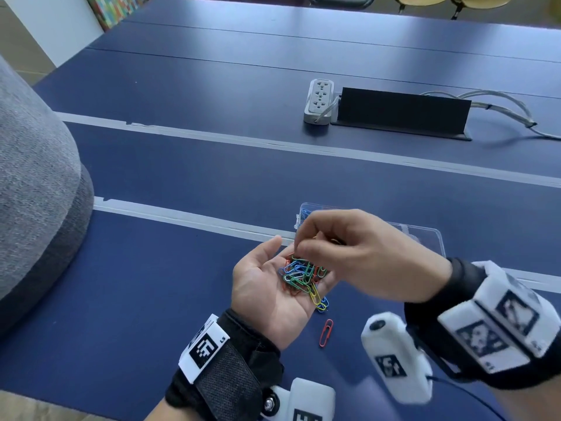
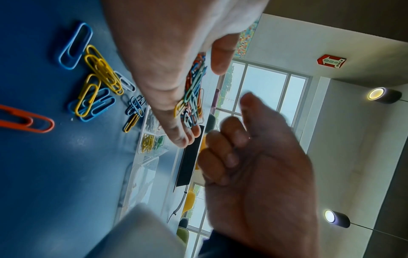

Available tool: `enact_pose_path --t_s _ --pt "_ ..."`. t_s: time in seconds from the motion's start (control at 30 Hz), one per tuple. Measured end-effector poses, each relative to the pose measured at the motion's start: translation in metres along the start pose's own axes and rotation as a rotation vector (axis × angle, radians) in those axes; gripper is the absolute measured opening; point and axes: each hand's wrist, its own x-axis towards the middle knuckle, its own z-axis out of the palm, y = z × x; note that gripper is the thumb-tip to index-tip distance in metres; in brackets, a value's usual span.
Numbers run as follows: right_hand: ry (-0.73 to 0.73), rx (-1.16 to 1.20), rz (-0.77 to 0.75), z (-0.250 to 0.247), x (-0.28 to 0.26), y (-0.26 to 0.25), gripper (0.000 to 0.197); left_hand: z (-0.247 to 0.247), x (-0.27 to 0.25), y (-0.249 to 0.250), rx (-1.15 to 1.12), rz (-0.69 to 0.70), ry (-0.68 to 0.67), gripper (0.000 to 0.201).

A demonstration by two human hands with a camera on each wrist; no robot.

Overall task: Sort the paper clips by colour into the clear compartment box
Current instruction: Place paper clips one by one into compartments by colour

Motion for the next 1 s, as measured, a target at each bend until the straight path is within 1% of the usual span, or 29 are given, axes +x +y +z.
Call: enact_pose_path --t_s 0.03,0.07,0.1,0.13,0.2,0.33,0.43,0.5,0.6,0.73,0.8,0.93,1.0 --pt "0.034 -0.296 -0.079 0.002 0.0 0.001 0.013 0.0 0.0 0.001 0.0 -0.003 0.012 0.049" --pt "0.039 -0.524 -0.132 0.003 -0.001 0.0 0.014 0.0 -0.001 0.001 0.005 -0.006 0.024 0.05" --pt "0.026 -0.648 -0.142 0.005 -0.002 -0.001 0.016 0.0 -0.001 0.002 0.01 -0.009 0.035 0.052" --pt "0.012 -0.684 -0.134 0.006 -0.001 -0.002 0.018 0.0 -0.001 0.002 0.012 -0.011 0.044 0.053" --pt "-0.001 -0.67 -0.119 0.008 -0.001 -0.004 0.018 -0.001 0.0 0.003 0.024 -0.013 0.059 0.053" --pt "0.019 -0.611 -0.136 0.016 0.001 -0.006 0.015 0.002 -0.001 0.002 0.038 -0.017 0.072 0.05" --pt "0.038 -0.646 -0.134 0.02 0.002 -0.006 0.019 0.004 0.0 0.002 0.052 -0.016 0.08 0.049" --pt "0.048 -0.676 -0.12 0.02 0.002 -0.007 0.021 0.003 0.001 0.002 0.061 -0.008 0.096 0.053" --pt "0.059 -0.691 -0.11 0.019 0.002 -0.006 0.018 0.003 0.002 0.001 0.07 0.008 0.116 0.054" --pt "0.09 -0.677 -0.121 0.02 0.003 -0.005 0.016 0.002 0.003 0.002 0.087 0.003 0.132 0.05" --pt "0.11 -0.673 -0.13 0.021 0.002 -0.005 0.015 0.003 0.002 0.002 0.093 0.001 0.128 0.048" --pt "0.109 -0.67 -0.104 0.021 0.0 -0.004 0.021 0.006 0.0 0.0 0.088 0.018 0.109 0.045" --pt "0.122 -0.666 -0.094 0.021 0.001 -0.003 0.021 0.007 0.001 -0.001 0.079 0.025 0.104 0.047"
